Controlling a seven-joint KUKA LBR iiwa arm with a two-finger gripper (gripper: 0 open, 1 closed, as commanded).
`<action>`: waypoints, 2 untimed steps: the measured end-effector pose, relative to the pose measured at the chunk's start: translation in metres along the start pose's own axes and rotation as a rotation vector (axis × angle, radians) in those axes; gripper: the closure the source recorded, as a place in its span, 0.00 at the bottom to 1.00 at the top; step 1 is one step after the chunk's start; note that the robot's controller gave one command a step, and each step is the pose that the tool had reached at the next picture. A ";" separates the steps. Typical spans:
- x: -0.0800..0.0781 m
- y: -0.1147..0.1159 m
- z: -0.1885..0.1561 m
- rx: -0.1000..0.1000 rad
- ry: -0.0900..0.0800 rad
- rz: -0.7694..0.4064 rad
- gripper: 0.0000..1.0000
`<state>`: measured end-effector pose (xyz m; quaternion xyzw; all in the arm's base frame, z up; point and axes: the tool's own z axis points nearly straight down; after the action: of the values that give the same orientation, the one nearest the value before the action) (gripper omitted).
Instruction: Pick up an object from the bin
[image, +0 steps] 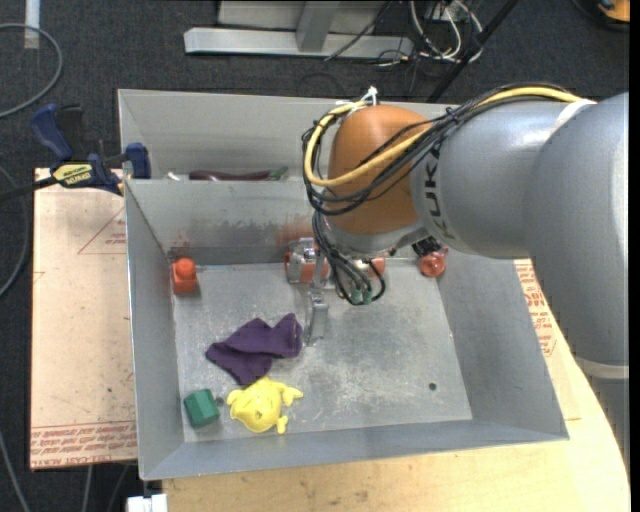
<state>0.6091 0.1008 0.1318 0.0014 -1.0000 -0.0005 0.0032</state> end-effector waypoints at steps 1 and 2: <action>-0.002 0.000 -0.005 -0.001 -0.007 0.001 0.00; 0.036 0.032 0.035 -0.001 -0.010 0.003 0.00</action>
Offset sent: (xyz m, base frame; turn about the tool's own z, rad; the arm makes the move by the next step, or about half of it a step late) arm -0.0636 0.0549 -0.0618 -0.0026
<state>0.5724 0.1325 0.0970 0.0001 -1.0000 -0.0008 -0.0019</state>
